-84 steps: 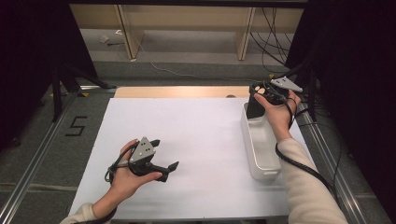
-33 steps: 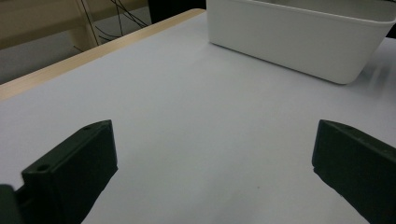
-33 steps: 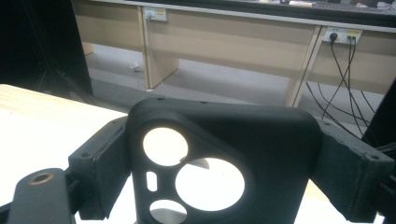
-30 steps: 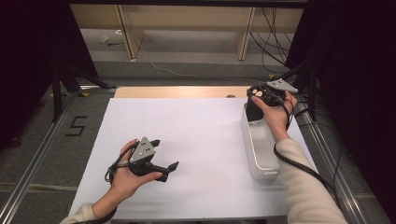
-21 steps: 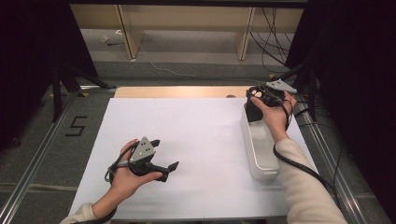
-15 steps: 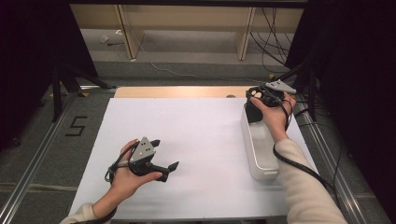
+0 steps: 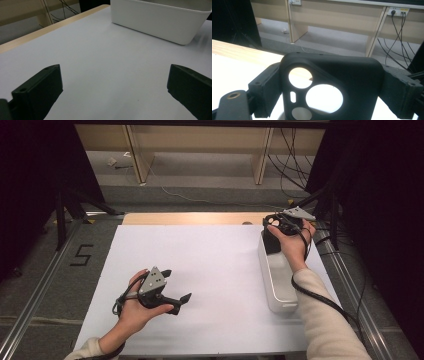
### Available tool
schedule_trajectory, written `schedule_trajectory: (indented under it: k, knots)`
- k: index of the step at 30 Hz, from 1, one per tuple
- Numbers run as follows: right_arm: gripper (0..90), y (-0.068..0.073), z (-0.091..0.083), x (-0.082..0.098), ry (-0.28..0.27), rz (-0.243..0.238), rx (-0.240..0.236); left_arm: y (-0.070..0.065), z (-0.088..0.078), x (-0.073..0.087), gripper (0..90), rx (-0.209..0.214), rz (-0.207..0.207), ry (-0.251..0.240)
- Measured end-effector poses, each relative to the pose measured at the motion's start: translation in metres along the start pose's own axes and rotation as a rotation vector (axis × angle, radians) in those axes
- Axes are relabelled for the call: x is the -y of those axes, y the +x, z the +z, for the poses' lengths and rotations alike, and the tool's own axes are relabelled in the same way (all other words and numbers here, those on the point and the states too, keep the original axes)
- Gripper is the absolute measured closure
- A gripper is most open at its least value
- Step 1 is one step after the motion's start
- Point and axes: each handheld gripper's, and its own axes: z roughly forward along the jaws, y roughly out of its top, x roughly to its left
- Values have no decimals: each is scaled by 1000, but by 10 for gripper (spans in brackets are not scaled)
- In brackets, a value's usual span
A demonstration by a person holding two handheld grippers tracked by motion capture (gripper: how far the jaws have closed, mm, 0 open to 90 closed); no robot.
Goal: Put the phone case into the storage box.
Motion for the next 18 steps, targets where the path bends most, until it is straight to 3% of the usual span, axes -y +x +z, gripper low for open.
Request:
schedule_trajectory:
  k: [18]
  knots:
    - [114,-1,4,4,2,7,-14,0,0,0,0,1,0,1]
